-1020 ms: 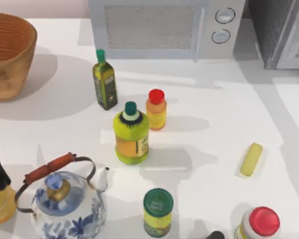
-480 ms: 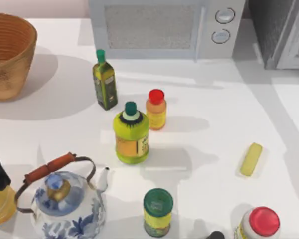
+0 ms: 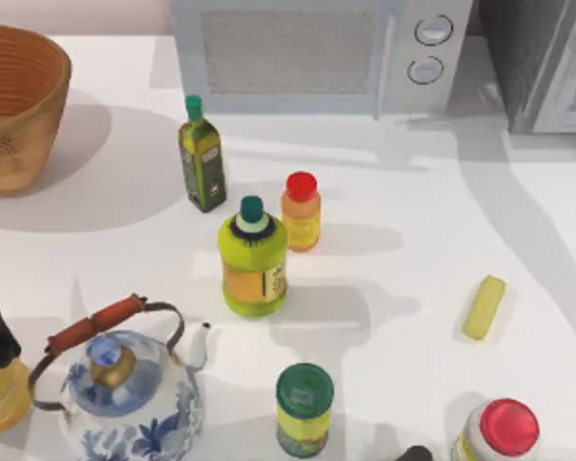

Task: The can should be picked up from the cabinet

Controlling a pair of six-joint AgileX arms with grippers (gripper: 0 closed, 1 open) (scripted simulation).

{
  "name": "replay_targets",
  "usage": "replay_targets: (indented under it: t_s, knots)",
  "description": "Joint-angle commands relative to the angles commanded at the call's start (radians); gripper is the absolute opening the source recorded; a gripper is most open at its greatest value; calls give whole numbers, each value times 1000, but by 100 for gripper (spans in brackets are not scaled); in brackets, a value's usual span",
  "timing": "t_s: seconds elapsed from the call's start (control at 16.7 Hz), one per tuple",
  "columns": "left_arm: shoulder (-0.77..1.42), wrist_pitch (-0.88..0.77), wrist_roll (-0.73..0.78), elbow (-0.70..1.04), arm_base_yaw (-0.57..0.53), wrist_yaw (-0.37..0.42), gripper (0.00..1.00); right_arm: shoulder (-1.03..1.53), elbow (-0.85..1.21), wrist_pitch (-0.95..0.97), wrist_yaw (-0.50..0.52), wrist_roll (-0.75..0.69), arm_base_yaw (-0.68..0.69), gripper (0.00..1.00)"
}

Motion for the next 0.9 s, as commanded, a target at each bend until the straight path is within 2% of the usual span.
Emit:
replay_targets:
  t_s: [0.18, 0.54, 0.72, 0.9]
  knots:
    - [0, 0, 0, 0, 0, 0, 100, -48, -18, -35, 25, 0, 26, 0]
    - [0, 0, 0, 0, 0, 0, 100, -69, -45, -21, 14, 1, 15, 0]
    - [0, 0, 0, 0, 0, 0, 100, -161, -167, 20, -20, 0, -15, 0]
    - [0, 0, 0, 0, 0, 0, 100, -307, -382, 81, -71, -2, -64, 0]
